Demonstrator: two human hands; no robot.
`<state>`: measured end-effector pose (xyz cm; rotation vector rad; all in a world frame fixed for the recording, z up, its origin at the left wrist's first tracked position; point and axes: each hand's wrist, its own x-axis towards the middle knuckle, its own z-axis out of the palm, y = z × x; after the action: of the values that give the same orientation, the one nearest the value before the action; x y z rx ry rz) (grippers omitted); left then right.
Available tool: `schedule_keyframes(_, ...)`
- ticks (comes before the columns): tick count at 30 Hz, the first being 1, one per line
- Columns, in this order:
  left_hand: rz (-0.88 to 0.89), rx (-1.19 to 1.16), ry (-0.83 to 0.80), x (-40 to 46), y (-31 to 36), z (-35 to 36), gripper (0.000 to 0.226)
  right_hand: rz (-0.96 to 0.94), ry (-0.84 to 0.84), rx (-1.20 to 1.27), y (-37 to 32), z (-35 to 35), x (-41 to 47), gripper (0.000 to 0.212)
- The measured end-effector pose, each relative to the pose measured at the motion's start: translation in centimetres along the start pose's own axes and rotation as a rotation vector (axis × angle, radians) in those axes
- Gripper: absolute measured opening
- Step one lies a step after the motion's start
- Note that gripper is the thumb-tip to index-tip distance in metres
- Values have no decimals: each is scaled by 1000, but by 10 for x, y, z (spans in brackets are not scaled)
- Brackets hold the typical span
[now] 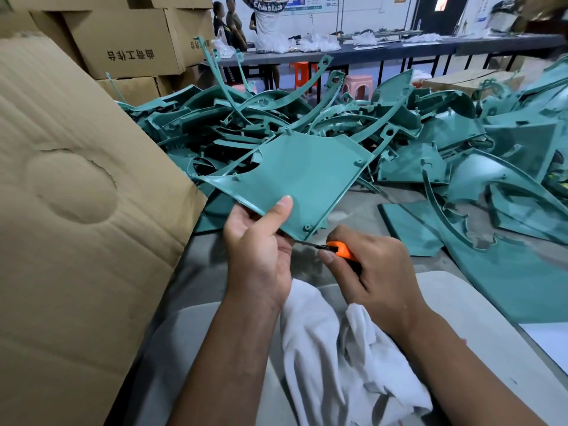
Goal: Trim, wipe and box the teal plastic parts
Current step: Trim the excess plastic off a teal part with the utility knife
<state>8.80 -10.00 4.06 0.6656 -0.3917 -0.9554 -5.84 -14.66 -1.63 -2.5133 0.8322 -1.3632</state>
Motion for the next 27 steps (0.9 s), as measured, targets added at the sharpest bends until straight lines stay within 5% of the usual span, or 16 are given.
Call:
schedule_keyframes(9,-17,-3,24,-3,-2,-1,44,105,177,34,12,-10,3,30)
schedule_keyframes(19,-5,-4,32,-7,5,3,32,-65,102,127,-5,6,2,31)
schedule_keyframes(27,27,-50,9,-6,7,5,33,-1,185,51,-7,7,4,29)
